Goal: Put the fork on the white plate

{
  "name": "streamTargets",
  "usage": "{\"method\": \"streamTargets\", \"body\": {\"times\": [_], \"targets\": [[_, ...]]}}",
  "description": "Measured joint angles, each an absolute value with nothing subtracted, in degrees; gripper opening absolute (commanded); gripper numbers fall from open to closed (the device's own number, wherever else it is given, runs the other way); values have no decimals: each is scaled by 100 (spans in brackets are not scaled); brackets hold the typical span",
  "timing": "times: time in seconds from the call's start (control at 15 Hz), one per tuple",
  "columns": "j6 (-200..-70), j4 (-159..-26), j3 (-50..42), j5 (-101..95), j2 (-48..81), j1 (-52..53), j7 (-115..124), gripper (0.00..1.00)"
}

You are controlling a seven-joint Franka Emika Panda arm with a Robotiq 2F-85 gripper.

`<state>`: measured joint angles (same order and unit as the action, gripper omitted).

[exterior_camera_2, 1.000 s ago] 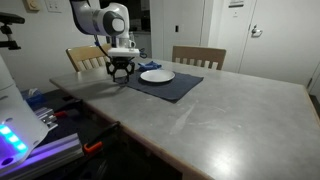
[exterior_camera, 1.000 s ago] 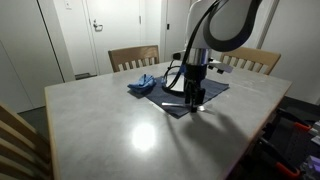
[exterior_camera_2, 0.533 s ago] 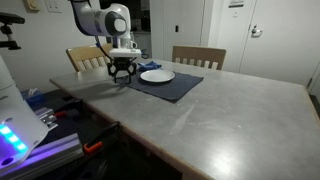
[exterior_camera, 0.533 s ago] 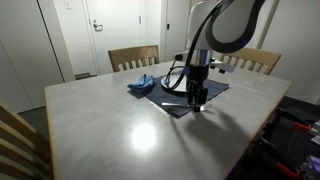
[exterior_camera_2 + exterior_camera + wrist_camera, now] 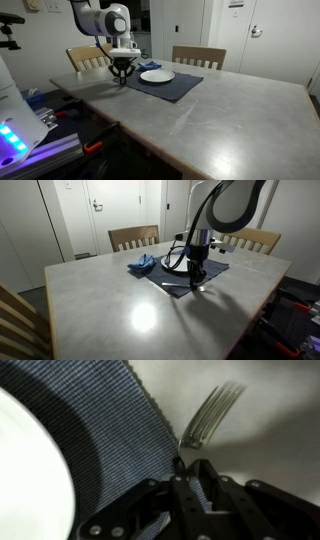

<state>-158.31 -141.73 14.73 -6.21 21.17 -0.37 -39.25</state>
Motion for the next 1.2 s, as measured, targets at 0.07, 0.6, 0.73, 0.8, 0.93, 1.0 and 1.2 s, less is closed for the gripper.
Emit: {"method": "streamTargets", "body": {"times": [0.07,0.6,0.73,0.8,0.93,1.0,1.2], "targets": [[-15831,-14171,1473,-621,2111,-36,-3912,0],[-15773,-14173,1473,-621,2037,-6,-3766,2],[-15731,-14173,1473,-621,2028,-6,-3740,2],[-15722,-14173,1473,-621,2025,-6,-3725,2],[-15710,-14173,1468,-621,2016,-9,-3704,2],[-15700,-14173,1457,-621,2005,-12,-3702,2],[-15628,-14159,1389,-621,1955,-19,-3702,2]]}}
